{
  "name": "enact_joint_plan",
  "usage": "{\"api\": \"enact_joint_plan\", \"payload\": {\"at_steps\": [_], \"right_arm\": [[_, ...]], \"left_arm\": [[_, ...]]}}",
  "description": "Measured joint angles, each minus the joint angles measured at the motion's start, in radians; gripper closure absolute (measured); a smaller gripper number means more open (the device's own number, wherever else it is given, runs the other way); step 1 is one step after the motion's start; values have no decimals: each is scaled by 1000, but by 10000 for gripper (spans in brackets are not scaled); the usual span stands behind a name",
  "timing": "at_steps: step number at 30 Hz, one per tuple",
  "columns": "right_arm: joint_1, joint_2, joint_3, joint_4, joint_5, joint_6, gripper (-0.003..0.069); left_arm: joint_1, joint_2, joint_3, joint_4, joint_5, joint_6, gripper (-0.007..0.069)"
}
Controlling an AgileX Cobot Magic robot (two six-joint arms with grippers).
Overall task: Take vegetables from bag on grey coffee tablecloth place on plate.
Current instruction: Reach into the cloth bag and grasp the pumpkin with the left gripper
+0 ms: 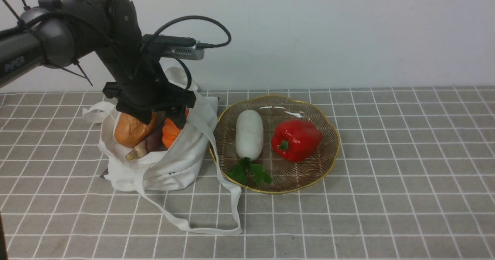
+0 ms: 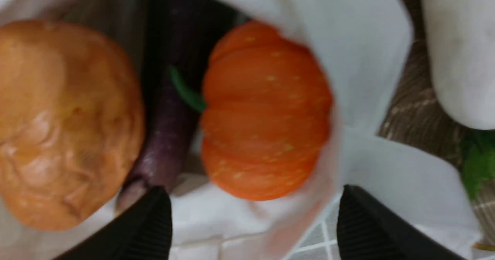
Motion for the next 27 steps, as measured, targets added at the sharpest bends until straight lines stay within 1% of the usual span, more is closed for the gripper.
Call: {"api": "enact_joint_plan", "payload": {"at_steps": [6, 10, 15, 17, 22, 27], "right_arm": [[0, 0, 0, 0, 0, 0, 674], [0, 0, 0, 0, 0, 0, 674], [0, 0, 0, 0, 0, 0, 674], [0, 0, 0, 0, 0, 0, 674], [0, 0, 0, 0, 0, 0, 674], [0, 0, 0, 0, 0, 0, 674]], "left_arm": [[-16, 8, -2, 17, -53, 0, 100], [-17, 22, -3, 65, -55, -1, 81], [-17, 28, -4, 117, -53, -18, 74], [-17, 27, -19, 136, -34, -24, 73], [-17, -2, -108, 157, 70, -27, 73], [-17, -5, -136, 161, 104, -48, 74]]}}
